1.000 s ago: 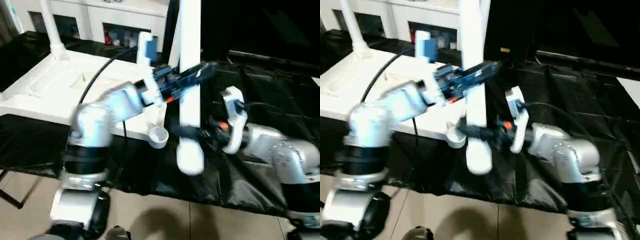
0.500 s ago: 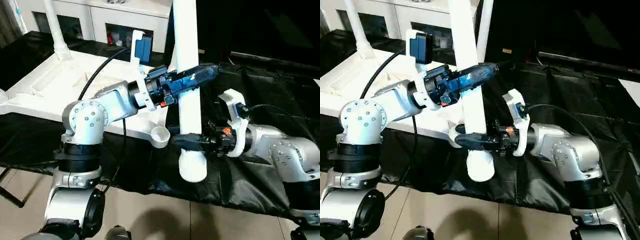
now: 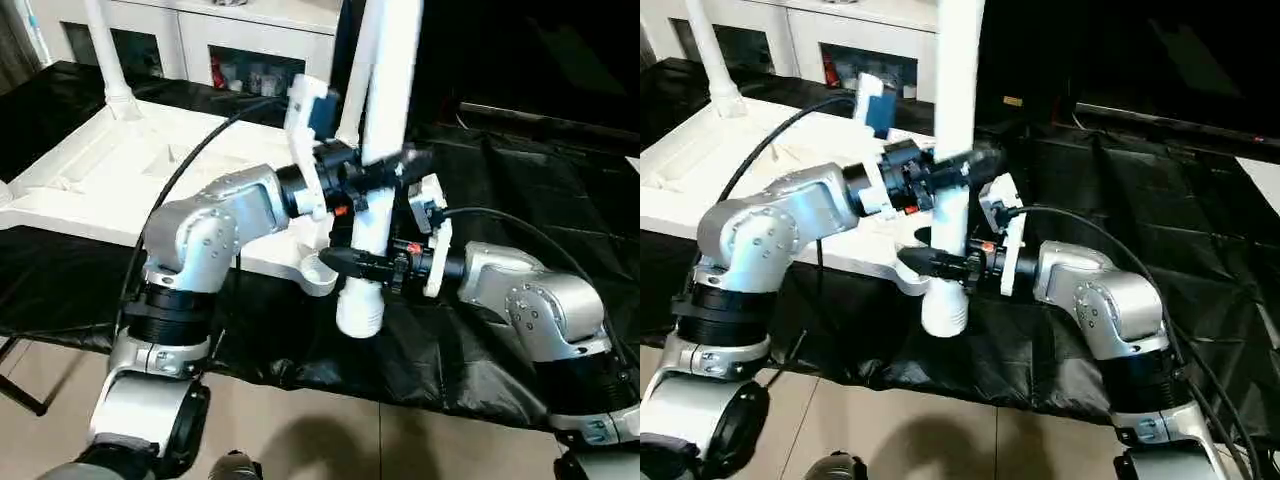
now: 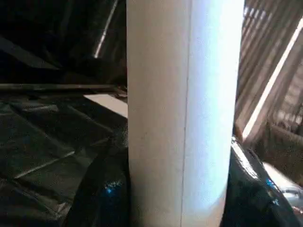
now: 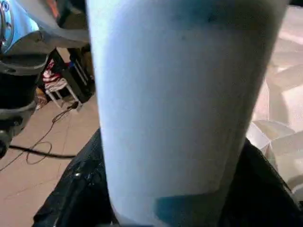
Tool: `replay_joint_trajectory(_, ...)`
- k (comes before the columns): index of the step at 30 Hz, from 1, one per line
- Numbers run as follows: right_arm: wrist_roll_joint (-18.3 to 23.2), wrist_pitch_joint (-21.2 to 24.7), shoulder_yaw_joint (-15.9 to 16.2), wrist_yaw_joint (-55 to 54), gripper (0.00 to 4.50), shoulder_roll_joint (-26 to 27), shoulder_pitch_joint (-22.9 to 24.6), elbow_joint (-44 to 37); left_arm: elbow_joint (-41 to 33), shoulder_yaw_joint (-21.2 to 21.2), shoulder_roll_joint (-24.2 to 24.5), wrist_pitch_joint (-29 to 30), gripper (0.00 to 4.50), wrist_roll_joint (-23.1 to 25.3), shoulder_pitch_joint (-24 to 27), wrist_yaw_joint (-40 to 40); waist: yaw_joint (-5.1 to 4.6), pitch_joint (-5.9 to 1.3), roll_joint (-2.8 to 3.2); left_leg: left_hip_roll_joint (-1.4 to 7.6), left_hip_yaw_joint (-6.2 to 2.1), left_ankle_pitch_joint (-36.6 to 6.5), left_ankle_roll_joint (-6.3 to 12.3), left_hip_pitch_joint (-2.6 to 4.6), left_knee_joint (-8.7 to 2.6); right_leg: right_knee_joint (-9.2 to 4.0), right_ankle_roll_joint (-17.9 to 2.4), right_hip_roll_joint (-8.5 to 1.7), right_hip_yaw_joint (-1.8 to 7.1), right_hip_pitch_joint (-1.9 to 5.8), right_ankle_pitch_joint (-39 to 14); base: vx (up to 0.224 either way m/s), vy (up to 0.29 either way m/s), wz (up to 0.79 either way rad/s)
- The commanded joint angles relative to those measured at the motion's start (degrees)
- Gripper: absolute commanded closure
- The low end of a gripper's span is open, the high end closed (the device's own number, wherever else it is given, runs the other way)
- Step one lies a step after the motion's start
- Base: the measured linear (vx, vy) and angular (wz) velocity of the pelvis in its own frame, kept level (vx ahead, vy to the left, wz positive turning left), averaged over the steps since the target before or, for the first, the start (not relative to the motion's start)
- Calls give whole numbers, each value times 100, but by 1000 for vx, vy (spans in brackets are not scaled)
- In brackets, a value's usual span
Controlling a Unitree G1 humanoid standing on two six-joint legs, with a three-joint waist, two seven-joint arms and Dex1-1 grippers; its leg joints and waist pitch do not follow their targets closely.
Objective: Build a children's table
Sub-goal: Pick table leg
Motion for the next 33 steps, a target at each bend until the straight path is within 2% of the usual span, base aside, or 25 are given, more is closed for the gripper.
replay_joint_trajectory(1, -105, 155, 39, 136, 176, -203, -104, 82, -162, -158, 39, -69, 271, 77, -171, -157, 1, -427, -14, 120, -28, -1329, -361, 212, -353, -390, -848, -264, 187, 158, -899, 0, 0, 0)
replay_joint_trajectory(7, -58, 211, 129, 473, 176, -452, -94, 65, -153, -178, 44, -96, 271, 94, -176, -200, 13, -430, -30, 122, -29, -1308, -340, 201, -342, -380, -890, -272, 186, 170, -873, 0, 0, 0)
replay_joint_trajectory(13, -141, 175, 302, 644, 176, -545, -42, 94, -139, -3, -43, 13, 271, -159, -202, -231, 9, -441, -37, 120, -25, -1195, -274, 200, -321, -349, -1041, -266, 179, 172, -678, 0, 0, 0)
replay_joint_trajectory(18, -169, 140, 363, 726, 176, -558, -21, 130, -152, -20, -18, 54, 271, -187, -189, -294, 10, -432, -33, 119, -23, -1295, -280, 207, -327, -371, -1032, -270, 180, 167, -843, 0, 0, 0)
replay_joint_trajectory(23, -161, 136, 352, 722, 237, -534, -22, 153, -179, -61, -15, 80, 272, -194, -181, -314, 10, -437, -11, 124, -30, -1296, -295, 210, -327, -364, -1027, -265, 182, 164, -779, 0, 0, 0)
replay_joint_trajectory(33, -91, 153, 278, 682, 256, -450, 69, 142, -168, -45, -30, 219, 272, -186, -148, -226, 16, -436, -28, 123, -28, -1314, -291, 210, -327, -360, -1046, -270, 180, 167, -810, 0, 0, 0)
